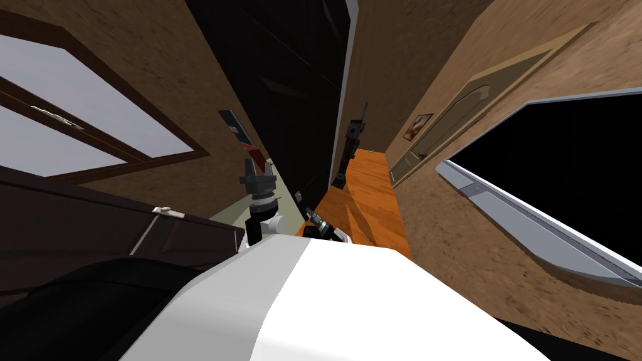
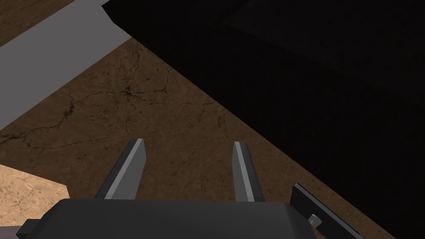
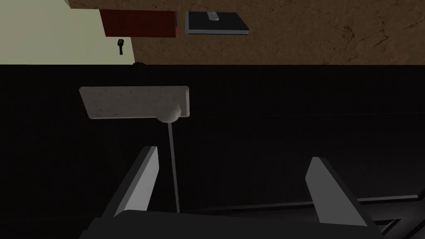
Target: Push the door open
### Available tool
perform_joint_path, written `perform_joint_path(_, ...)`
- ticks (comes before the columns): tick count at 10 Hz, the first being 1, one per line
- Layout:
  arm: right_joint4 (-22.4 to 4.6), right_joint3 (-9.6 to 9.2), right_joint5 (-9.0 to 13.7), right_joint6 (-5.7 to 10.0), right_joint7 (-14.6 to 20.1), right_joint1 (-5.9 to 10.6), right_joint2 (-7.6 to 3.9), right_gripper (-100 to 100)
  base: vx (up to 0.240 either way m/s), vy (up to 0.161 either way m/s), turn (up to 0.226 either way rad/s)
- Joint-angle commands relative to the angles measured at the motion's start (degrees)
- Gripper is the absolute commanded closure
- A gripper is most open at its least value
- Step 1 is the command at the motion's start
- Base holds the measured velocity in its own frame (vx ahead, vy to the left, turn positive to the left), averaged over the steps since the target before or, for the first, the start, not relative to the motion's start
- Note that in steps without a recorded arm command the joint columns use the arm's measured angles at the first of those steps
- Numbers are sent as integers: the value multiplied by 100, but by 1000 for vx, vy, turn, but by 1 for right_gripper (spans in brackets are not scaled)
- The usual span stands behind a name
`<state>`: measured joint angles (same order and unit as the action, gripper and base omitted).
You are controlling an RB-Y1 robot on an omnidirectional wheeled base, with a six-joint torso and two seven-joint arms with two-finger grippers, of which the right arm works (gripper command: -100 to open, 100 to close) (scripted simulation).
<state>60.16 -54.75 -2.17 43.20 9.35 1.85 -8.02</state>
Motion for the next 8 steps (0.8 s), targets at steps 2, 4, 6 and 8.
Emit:
perform_joint_path(2,-260,-194,-4,11,22,102,-13,-100,190,-5,-6)
perform_joint_path(4,-412,-300,-7,24,32,160,-15,-100,145,-4,-6)
perform_joint_path(6,-635,-454,-11,42,47,244,-16,-100,123,9,-7)
perform_joint_path(8,-759,-539,-13,52,56,292,-17,-100,113,-3,-5)
